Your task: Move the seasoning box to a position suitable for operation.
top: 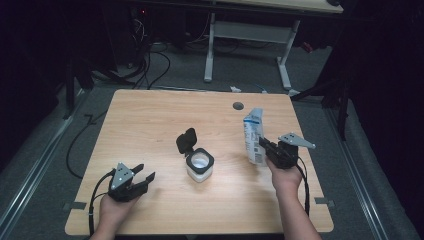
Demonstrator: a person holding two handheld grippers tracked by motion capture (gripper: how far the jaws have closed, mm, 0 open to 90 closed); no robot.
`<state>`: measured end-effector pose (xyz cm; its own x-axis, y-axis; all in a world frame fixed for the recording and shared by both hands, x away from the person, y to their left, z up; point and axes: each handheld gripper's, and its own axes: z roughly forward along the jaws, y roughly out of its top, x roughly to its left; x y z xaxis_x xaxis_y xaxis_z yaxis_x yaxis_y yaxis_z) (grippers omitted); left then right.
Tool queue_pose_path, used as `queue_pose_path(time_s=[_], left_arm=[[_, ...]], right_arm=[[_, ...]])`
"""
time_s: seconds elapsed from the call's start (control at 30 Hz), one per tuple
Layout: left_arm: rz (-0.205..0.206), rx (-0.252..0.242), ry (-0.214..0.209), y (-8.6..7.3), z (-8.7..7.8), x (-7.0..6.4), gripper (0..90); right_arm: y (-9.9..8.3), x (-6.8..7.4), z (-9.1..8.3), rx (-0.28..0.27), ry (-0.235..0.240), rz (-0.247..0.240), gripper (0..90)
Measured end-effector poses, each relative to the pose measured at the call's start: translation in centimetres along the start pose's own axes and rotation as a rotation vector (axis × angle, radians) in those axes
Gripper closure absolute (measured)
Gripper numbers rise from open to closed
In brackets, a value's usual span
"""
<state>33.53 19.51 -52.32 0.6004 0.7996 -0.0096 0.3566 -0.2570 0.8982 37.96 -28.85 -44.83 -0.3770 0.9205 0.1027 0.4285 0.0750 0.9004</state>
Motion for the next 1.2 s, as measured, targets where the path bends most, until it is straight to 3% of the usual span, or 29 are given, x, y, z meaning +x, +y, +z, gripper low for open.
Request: queue_pose_path(time_s=[0.2, 0.5, 1.2], left_arm=[[0.002, 0.003, -0.002, 0.0, 0.1, -0.1, 45.3], [0.007, 0.009, 0.000, -0.1, 0.1, -0.2, 45.2], [0.010, 0.006, 0.001, 0.0, 0.1, -0.2, 45.3]], right_arm=[[0.3, -0.6, 0.6, -0.020, -0.012, 0.006, 89.8], [-0.5, -1.1, 1.5, 0.013, -0.030, -0.007, 89.6], [-2.0, -1.5, 0.1, 0.006, -0.032, 0.016, 88.1]])
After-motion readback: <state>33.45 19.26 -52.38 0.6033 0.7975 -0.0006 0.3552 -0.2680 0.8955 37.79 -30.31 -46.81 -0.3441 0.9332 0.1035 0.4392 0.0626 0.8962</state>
